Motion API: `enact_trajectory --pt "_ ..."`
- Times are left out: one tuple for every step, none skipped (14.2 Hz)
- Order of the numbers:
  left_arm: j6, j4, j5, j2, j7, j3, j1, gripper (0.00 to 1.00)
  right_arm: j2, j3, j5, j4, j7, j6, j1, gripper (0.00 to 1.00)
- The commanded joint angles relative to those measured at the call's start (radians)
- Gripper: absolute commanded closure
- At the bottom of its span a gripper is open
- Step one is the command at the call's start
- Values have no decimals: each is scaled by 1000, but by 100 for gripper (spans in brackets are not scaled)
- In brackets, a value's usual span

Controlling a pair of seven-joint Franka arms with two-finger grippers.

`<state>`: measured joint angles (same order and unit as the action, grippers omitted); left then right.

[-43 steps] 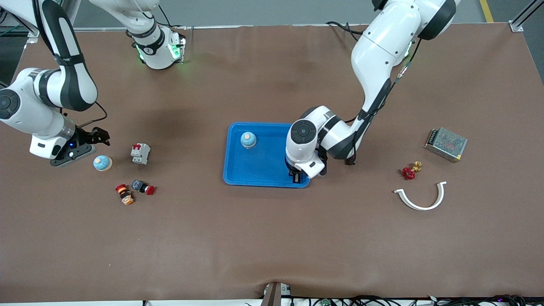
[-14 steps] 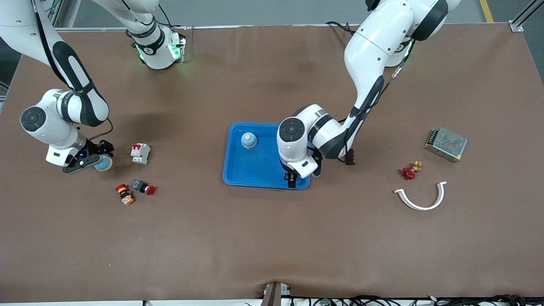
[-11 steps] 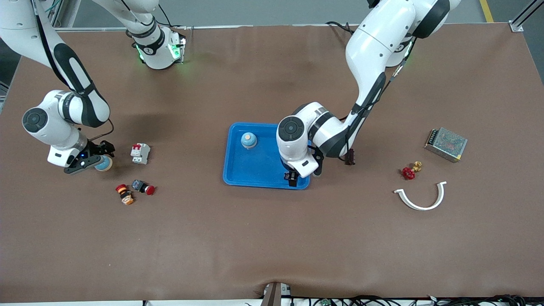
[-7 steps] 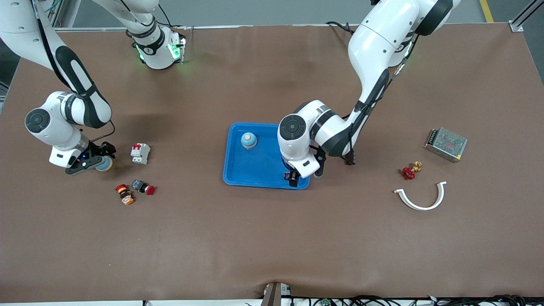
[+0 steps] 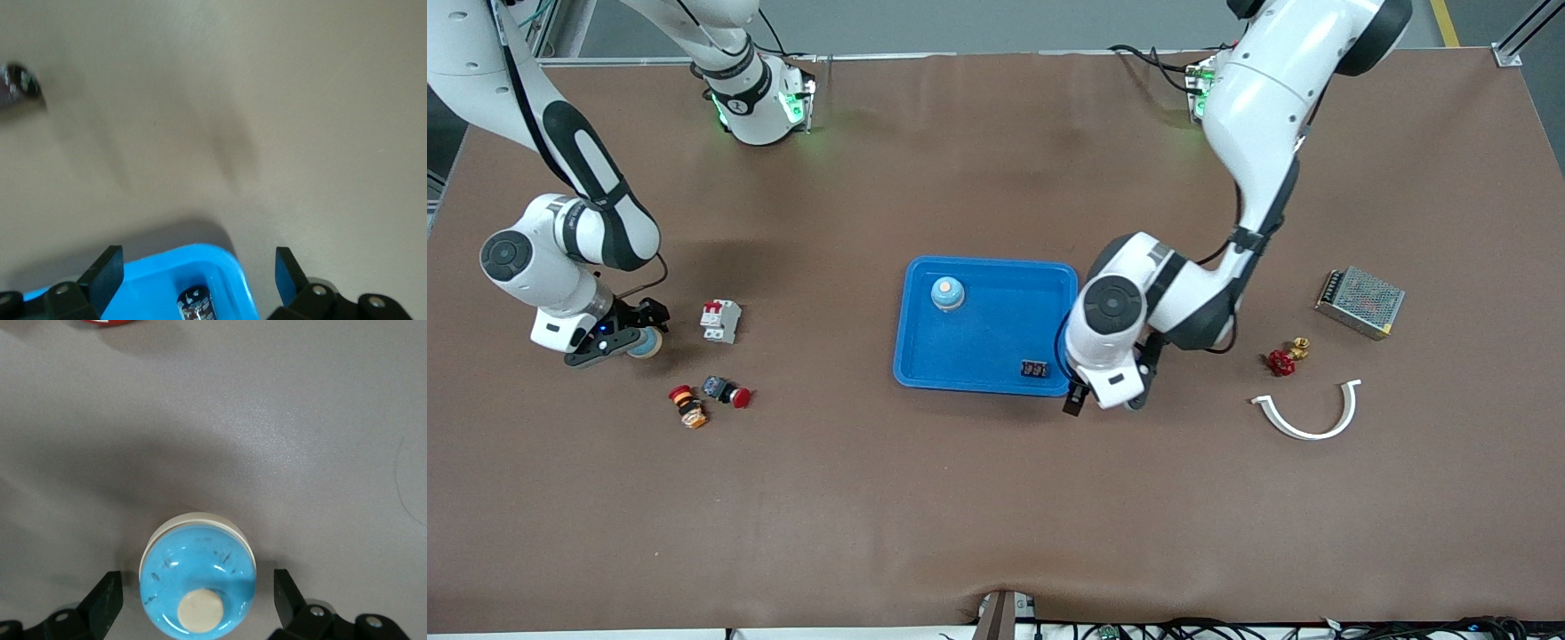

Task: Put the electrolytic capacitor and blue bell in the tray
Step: 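Move the left gripper to the other capacitor while the right gripper lifts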

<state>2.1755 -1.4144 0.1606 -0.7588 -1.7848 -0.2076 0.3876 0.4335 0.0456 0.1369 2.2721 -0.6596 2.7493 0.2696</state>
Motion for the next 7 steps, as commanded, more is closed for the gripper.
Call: enact_trajectory --pt "-13 -17 -13 15 103 -12 -22 0 13 -20 15 -17 1 3 25 0" --pt "-8 -17 -19 10 149 -12 -36 0 13 -21 12 -19 6 3 23 6" --pt "1 -15 -18 1 177 -12 -42 0 13 -23 7 -20 9 3 23 6" --pt "3 -15 -16 -7 206 -12 -45 0 13 -23 6 -22 11 3 22 6" --pt "3 -15 -15 -7 226 -12 -49 0 14 -24 4 -22 11 1 22 6" --pt "3 -14 -15 -5 243 -10 -52 0 14 -24 4 -22 11 1 22 6" --pt "3 -14 -15 -2 263 -10 -61 0 14 -24 6 -22 11 1 22 17"
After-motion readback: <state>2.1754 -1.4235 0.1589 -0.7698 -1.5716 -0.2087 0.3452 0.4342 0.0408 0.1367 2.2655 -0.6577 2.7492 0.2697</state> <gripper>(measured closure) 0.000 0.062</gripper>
